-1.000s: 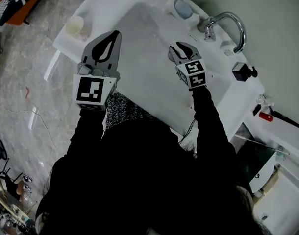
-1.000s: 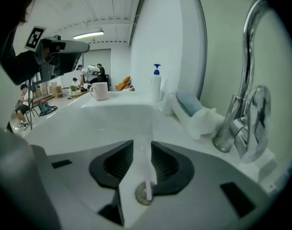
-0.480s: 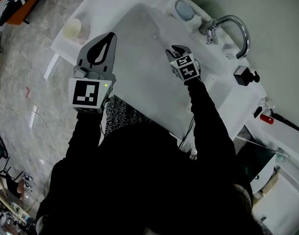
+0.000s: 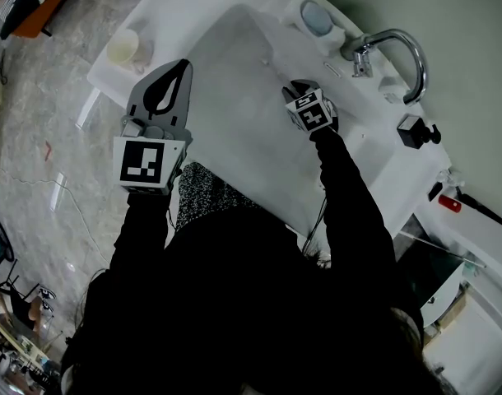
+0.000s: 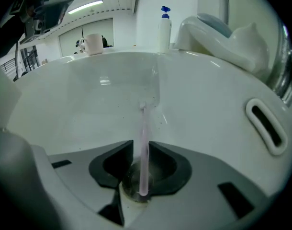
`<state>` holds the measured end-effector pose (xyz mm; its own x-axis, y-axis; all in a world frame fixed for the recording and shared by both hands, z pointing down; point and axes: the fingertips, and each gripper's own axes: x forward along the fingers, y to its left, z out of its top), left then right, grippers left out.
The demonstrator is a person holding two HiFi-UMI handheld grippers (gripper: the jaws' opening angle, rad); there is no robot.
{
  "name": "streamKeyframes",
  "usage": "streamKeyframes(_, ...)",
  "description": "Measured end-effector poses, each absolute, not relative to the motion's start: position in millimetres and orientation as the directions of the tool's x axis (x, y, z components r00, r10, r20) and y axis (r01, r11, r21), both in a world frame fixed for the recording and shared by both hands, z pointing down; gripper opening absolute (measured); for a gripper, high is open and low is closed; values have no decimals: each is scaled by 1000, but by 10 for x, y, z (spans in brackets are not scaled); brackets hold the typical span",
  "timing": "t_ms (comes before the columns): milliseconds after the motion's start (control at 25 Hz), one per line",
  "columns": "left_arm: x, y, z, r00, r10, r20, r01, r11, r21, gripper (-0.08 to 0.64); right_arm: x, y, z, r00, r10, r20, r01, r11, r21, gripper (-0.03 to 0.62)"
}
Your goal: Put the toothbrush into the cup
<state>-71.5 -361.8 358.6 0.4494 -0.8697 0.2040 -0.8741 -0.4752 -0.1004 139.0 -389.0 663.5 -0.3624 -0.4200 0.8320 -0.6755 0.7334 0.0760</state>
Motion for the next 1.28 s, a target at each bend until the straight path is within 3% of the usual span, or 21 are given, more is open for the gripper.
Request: streamKeyframes(1280, -843, -3531, 3560, 429, -878, 214, -882, -458, -109, 8, 1361, -3808, 6698, -334, -391, 858, -716, 697, 39, 52)
